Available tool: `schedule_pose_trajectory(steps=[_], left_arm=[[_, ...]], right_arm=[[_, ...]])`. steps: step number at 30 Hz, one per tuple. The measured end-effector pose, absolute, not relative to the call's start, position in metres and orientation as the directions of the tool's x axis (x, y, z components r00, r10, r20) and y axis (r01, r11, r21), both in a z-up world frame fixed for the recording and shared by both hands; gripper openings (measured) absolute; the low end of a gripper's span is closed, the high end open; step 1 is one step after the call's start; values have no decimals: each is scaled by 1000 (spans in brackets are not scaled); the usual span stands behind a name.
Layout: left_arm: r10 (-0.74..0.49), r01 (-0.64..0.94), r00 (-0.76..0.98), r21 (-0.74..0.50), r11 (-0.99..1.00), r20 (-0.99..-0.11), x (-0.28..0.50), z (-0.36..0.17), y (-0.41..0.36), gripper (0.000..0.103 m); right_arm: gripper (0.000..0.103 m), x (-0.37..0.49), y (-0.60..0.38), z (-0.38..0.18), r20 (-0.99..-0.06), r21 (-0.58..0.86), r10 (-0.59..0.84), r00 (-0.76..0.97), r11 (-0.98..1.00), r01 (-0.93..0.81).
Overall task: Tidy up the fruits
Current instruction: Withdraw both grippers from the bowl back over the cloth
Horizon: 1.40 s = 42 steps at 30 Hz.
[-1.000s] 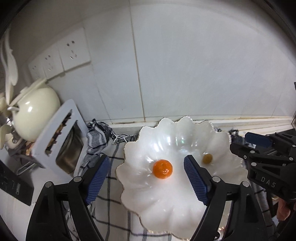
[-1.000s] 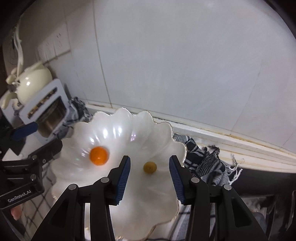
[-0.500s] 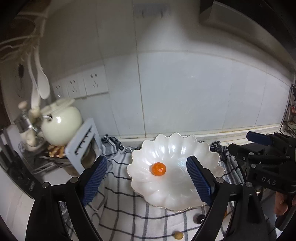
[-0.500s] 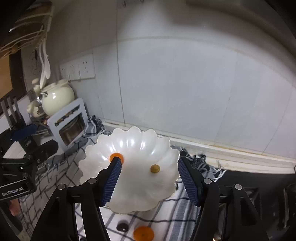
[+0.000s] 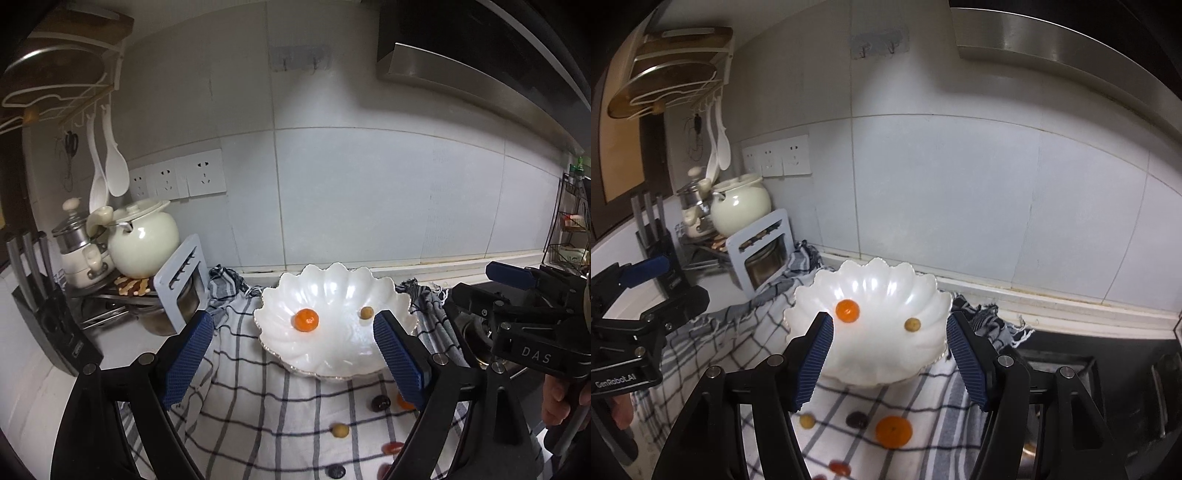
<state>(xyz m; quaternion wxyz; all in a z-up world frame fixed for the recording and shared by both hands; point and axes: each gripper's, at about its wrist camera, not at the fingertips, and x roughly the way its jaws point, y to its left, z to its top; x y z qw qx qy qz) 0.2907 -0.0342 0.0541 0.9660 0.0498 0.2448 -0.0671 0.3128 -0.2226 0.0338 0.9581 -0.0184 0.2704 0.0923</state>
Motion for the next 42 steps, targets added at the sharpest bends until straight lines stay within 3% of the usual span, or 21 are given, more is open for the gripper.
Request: schedule_pose_trajectory(steps=[7, 24, 42], left_arm=[[-101, 147, 871, 60, 987, -480, 264, 49, -34, 89], [-108, 159, 792, 31, 987, -601, 241, 8, -38, 89], [-58, 146, 741, 77, 986, -669, 228, -42, -42, 88]], right_arm=[[65, 289, -228, 26, -530, 22, 156, 834, 985, -171], [65, 260, -237, -13, -609, 56, 155, 778, 987, -152], [65, 248, -237, -67, -709, 77, 153, 688, 987, -140]])
